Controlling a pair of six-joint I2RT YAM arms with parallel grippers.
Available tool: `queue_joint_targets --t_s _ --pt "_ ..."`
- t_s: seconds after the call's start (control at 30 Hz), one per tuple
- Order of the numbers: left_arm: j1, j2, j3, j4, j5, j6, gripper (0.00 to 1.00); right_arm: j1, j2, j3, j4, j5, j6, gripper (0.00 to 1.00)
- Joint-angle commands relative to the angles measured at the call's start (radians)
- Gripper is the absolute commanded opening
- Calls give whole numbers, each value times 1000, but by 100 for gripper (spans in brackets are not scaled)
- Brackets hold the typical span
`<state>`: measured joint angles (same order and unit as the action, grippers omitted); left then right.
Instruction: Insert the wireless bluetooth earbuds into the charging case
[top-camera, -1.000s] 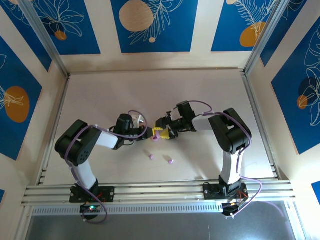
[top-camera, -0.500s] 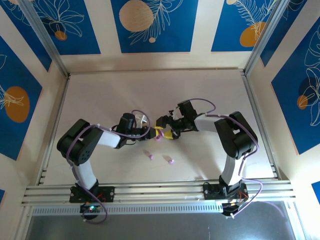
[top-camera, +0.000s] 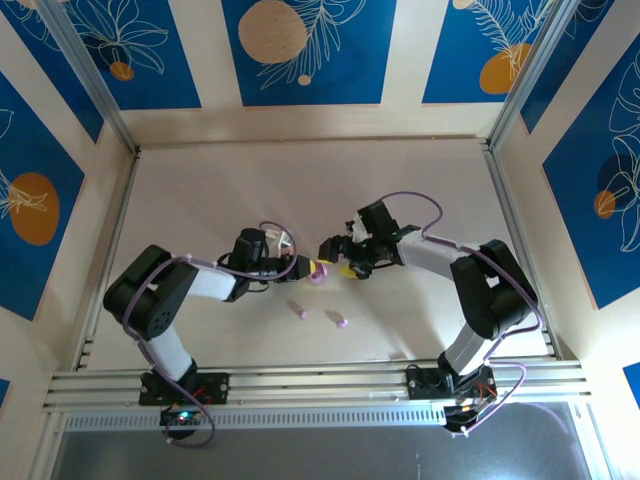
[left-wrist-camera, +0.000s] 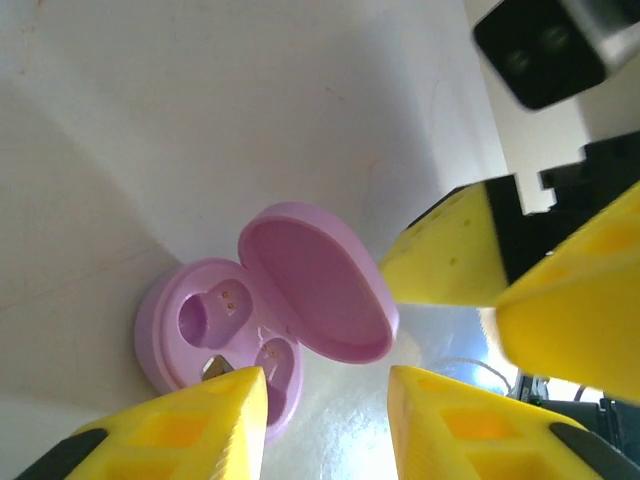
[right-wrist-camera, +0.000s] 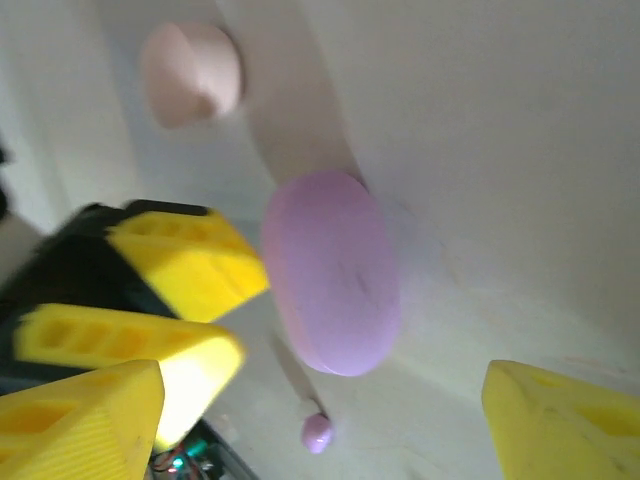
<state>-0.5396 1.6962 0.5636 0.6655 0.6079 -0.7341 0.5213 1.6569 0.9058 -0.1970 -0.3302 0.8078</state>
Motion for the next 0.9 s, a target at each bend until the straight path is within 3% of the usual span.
queue_joint_targets --t_s 0.0,0.33,0.87 --pt "7 -64 -36 27 -47 31 38 45 -14 12 -116 101 -71 80" --pt "73 -144 -107 24 -122 16 43 169 52 150 -343 408 -146 74" --pt "78 -126 -105 42 -102 1 44 229 167 302 -522 661 -164 70"
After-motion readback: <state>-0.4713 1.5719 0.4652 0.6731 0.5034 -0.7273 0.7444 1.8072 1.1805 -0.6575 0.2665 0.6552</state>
